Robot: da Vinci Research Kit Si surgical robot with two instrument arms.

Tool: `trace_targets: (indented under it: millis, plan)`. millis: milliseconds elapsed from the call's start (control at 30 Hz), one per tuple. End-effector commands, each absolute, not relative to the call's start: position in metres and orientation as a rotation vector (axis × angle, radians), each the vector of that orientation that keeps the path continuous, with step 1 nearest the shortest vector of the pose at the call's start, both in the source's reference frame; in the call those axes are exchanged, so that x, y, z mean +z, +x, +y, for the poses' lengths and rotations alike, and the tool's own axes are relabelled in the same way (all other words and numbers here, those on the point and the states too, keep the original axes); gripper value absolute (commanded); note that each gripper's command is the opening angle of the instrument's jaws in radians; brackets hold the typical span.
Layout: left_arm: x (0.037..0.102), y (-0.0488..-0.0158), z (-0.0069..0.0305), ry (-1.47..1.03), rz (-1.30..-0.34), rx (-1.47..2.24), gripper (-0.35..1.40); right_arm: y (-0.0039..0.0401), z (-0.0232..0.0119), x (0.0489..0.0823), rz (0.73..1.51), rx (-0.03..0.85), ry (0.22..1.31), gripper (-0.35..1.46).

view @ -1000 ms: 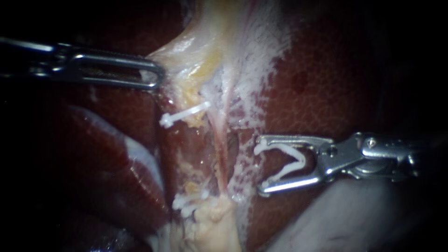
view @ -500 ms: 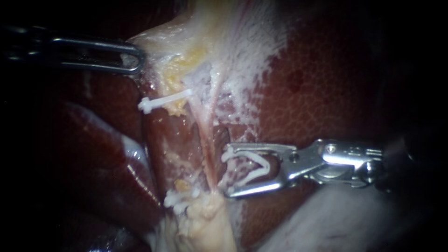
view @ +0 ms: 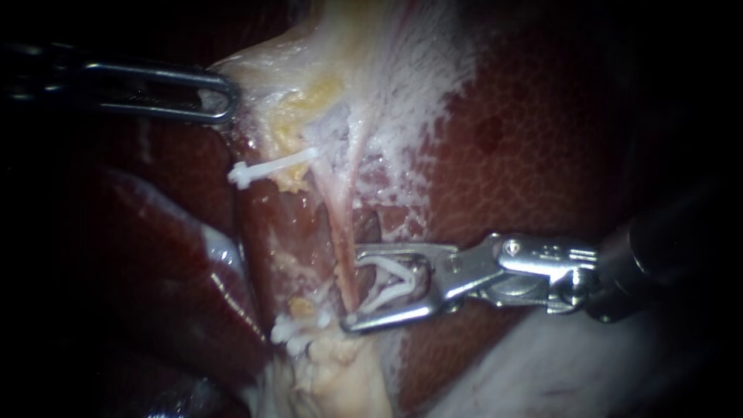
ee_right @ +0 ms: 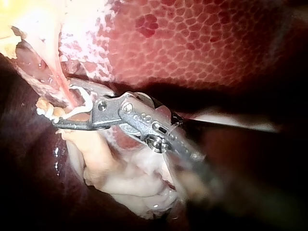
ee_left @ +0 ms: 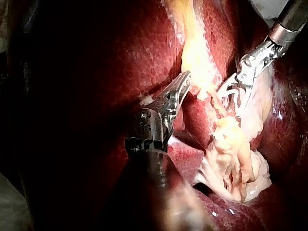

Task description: Clipping first clip right tube

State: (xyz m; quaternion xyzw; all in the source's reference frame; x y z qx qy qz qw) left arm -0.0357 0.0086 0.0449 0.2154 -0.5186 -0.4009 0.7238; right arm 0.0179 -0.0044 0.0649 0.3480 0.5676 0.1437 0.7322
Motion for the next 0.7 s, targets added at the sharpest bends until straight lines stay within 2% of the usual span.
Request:
trace_targets:
  millis: [33,267,700]
  plan:
    - [0.0449,-0.0357,0.0086,0.474,-1.144,-0.883,-0.35,0.0180,-0.0045,0.0648,1.247,0.310,0.778,0.59]
    - [0.0448,-0.0358,0.0086,0.474,-1.144,-0.883,-0.35,0.0184,-0.0049,0.0644,1.224,0.277,0.897,0.53]
    - [0.0448,-0.0358,0.0085,0.473,-1.144,-0.883,-0.35,0.0183,-0.0048,0.0642,1.208,0.168,1.009,0.45]
